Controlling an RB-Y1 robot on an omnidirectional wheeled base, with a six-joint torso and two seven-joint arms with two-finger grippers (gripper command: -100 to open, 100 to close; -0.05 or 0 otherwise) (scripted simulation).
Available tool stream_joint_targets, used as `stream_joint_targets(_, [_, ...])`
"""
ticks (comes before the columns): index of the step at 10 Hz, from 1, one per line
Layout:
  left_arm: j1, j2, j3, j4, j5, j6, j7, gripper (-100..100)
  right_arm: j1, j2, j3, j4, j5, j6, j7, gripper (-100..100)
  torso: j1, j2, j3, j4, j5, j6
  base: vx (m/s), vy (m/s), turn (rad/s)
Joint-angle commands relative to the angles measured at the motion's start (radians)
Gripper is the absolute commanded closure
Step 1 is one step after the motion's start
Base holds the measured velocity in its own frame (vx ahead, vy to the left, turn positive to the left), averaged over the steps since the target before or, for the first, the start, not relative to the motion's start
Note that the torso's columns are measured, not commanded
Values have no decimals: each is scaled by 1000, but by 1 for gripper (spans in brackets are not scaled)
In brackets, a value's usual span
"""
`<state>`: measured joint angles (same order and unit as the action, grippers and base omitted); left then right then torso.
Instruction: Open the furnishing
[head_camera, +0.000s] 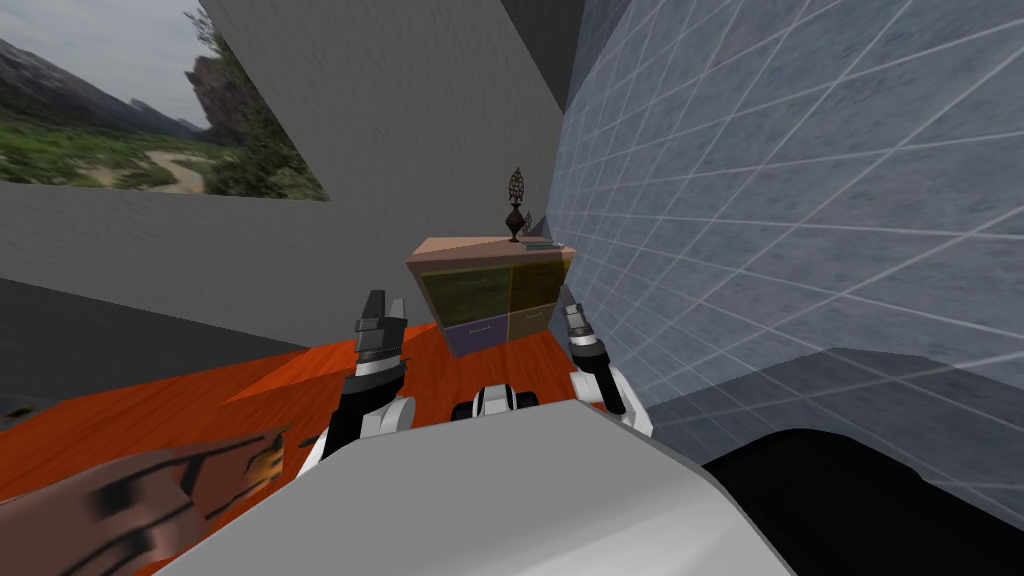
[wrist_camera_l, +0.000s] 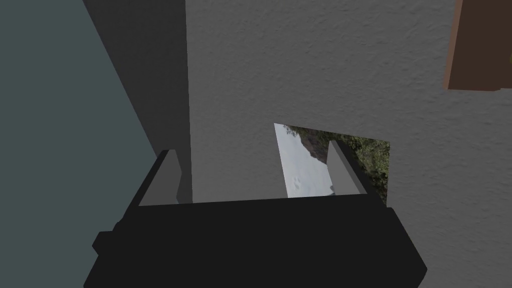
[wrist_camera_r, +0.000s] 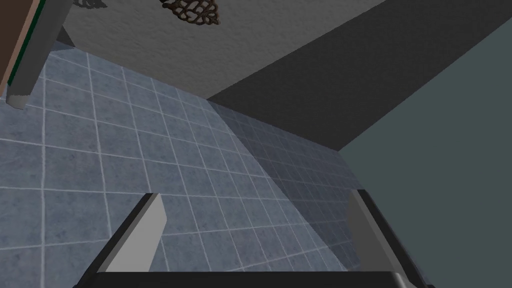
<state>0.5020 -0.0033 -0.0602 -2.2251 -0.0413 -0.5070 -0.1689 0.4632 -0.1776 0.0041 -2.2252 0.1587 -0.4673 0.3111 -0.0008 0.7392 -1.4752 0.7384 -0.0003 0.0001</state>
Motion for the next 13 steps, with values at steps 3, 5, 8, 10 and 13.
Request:
stream_joint_targets(3, [0, 0, 0, 0, 0, 0, 0, 0, -17, -32, -1, 21, 45, -36, 115, -100, 1, -1, -1, 0, 0, 0, 43, 54, -34])
stream_joint_targets(5, [0, 0, 0, 0, 0, 0, 0, 0, -25, -41, -2, 30, 65, -51, 162, -100, 1, -1, -1, -1, 0, 0, 43, 70, -35])
stream_joint_targets(8, [0, 0, 0, 0, 0, 0, 0, 0, -33, -48, -2, 40, 87, -67, 228, -100, 1, -2, -1, 0, 0, 0, 48, 75, -33])
stream_joint_targets(10, [0, 0, 0, 0, 0, 0, 0, 0, -41, -53, -3, 52, 110, -83, 283, -100, 1, -1, 0, 0, 0, 0, 38, 84, -40])
stream_joint_targets(13, [0, 0, 0, 0, 0, 0, 0, 0, -55, -60, -5, 76, 158, -116, 370, -100, 0, -2, -1, -1, 0, 0, 66, 83, -45])
